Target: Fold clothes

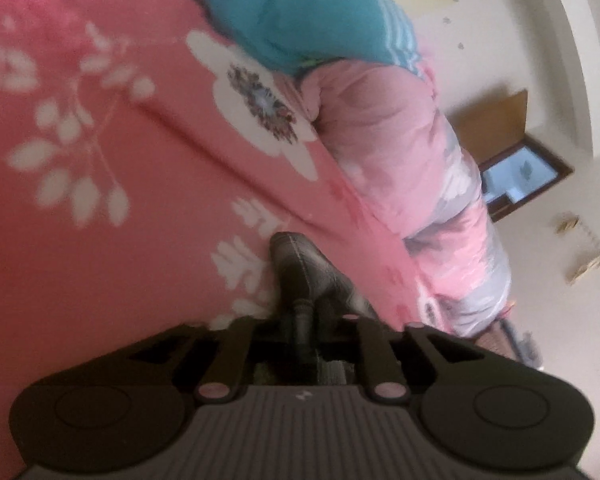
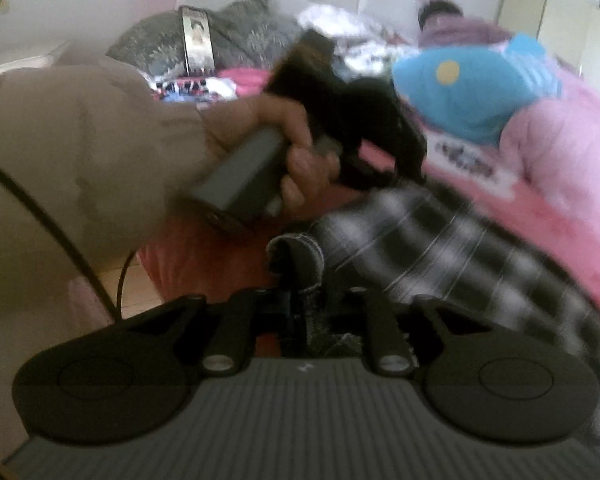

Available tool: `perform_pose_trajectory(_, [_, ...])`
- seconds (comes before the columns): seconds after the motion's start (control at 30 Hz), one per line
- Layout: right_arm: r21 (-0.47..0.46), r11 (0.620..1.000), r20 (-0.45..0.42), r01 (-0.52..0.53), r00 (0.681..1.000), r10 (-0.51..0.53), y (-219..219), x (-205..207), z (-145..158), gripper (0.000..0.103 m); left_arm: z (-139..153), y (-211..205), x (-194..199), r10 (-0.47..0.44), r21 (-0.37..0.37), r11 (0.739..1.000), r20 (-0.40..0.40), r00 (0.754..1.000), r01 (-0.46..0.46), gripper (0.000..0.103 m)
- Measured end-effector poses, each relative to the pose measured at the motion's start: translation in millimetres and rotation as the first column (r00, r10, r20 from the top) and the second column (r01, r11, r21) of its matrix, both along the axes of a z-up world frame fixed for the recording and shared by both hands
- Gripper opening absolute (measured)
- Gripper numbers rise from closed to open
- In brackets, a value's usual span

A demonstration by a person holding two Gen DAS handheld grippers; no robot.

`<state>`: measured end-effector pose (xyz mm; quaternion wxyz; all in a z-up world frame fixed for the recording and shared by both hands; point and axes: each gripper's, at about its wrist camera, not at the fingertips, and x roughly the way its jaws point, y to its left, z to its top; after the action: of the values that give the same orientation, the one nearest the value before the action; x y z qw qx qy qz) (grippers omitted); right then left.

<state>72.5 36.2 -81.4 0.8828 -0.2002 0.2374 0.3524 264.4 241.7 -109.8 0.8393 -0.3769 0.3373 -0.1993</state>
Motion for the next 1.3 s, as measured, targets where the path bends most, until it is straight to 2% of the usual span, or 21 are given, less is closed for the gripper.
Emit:
perform_pose_trajectory(0.03, [0.023, 1.000, -0.007, 0.005, 1.000, -0.005, -2, -3, 1, 0.024, 5, 0, -5, 0.004, 0.026, 1.000, 0.016, 1.000, -0.005, 0.033])
perform_pose_trajectory(0.07, [0.048, 0.999, -0.017, -0.001, 1.000, 0.001, -6, -7, 4, 0.031, 10, -1, -11, 0.022, 0.048, 0.999, 0.038, 0.999, -0.024, 0.043])
perform_pose_trajectory(0.1, [0.072, 0.997, -0.026, -0.004, 1.000, 0.006, -10, -11, 7, 0.037, 15, -1, -18, 0.039, 0.069, 0.997, 0.061, 0.997, -0.043, 0.048])
perform_pose_trajectory(0.17, [0.112, 0.994, -0.036, 0.004, 0.999, 0.000, -23, -19, 12, 0.046, 25, -1, -34, 0.075, 0.115, 0.990, 0.108, 0.991, -0.087, 0.050])
perform_pose_trajectory(0.3, [0.211, 0.975, -0.078, 0.069, 0.996, -0.054, -66, -35, 27, 0.050, 41, -9, -73, 0.138, 0.245, 0.951, 0.202, 0.970, -0.187, 0.055])
perform_pose_trajectory(0.4, [0.347, 0.917, -0.165, 0.197, 0.975, -0.147, -126, -39, 39, 0.054, 43, -23, -97, 0.132, 0.344, 0.914, 0.251, 0.959, -0.216, 0.060])
perform_pose_trajectory(0.47, [0.419, 0.856, -0.227, 0.302, 0.948, -0.223, -173, -41, 47, 0.057, 42, -36, -109, 0.119, 0.413, 0.882, 0.268, 0.956, -0.225, 0.062])
perform_pose_trajectory(0.53, [0.481, 0.780, -0.292, 0.401, 0.912, -0.289, -225, -42, 55, 0.058, 39, -48, -118, 0.106, 0.472, 0.851, 0.272, 0.957, -0.228, 0.066])
perform_pose_trajectory(0.63, [0.565, 0.631, -0.390, 0.531, 0.846, -0.363, -314, -40, 65, 0.068, 36, -62, -122, 0.101, 0.511, 0.830, 0.255, 0.962, -0.223, 0.067])
perform_pose_trajectory(0.67, [0.591, 0.580, -0.421, 0.561, 0.827, -0.372, -342, -37, 66, 0.074, 36, -66, -124, 0.101, 0.518, 0.825, 0.255, 0.962, -0.225, 0.067])
perform_pose_trajectory(0.7, [0.605, 0.526, -0.462, 0.597, 0.802, -0.379, -371, -31, 65, 0.081, 37, -70, -125, 0.104, 0.527, 0.818, 0.259, 0.960, -0.230, 0.067])
perform_pose_trajectory(0.77, [0.620, 0.418, -0.543, 0.664, 0.748, -0.383, -427, -19, 63, 0.082, 39, -79, -128, 0.101, 0.538, 0.810, 0.266, 0.959, -0.234, 0.067])
perform_pose_trajectory(0.83, [0.597, 0.341, -0.620, 0.726, 0.688, -0.378, -468, -10, 54, 0.084, 41, -89, -131, 0.094, 0.560, 0.794, 0.272, 0.958, -0.237, 0.068])
perform_pose_trajectory(0.9, [0.591, 0.291, -0.665, 0.752, 0.659, -0.351, -494, 1, 43, 0.084, 42, -100, -133, 0.086, 0.590, 0.771, 0.277, 0.957, -0.240, 0.070])
perform_pose_trajectory(0.97, [0.608, 0.286, -0.663, 0.740, 0.672, -0.330, -507, 8, 31, 0.084, 39, -104, -129, 0.096, 0.601, 0.760, 0.274, 0.957, -0.248, 0.070])
perform_pose_trajectory(1.03, [0.616, 0.330, -0.633, 0.715, 0.699, -0.332, -509, 14, 25, 0.079, 36, -108, -126, 0.106, 0.611, 0.749, 0.271, 0.957, -0.256, 0.070])
perform_pose_trajectory(1.1, [0.615, 0.390, -0.594, 0.686, 0.728, -0.343, -510, 20, 19, 0.059, 34, -113, -122, 0.115, 0.622, 0.737, 0.269, 0.956, -0.264, 0.070])
perform_pose_trajectory(1.13, [0.597, 0.429, -0.578, 0.678, 0.734, -0.357, -508, 28, 16, 0.054, 32, -115, -120, 0.120, 0.628, 0.731, 0.267, 0.956, -0.268, 0.070])
perform_pose_trajectory(1.2, [0.565, 0.486, -0.560, 0.667, 0.742, -0.368, -505, 49, 11, 0.031, 29, -119, -117, 0.131, 0.637, 0.720, 0.266, 0.955, -0.276, 0.070])
perform_pose_trajectory(1.27, [0.529, 0.536, -0.549, 0.658, 0.747, -0.375, -501, 67, 3, 0.017, 25, -120, -117, 0.141, 0.634, 0.716, 0.280, 0.950, -0.293, 0.070])
perform_pose_trajectory(1.3, [0.509, 0.557, -0.545, 0.656, 0.747, -0.381, -499, 74, 0, 0.014, 23, -121, -118, 0.142, 0.634, 0.712, 0.290, 0.946, -0.302, 0.071])
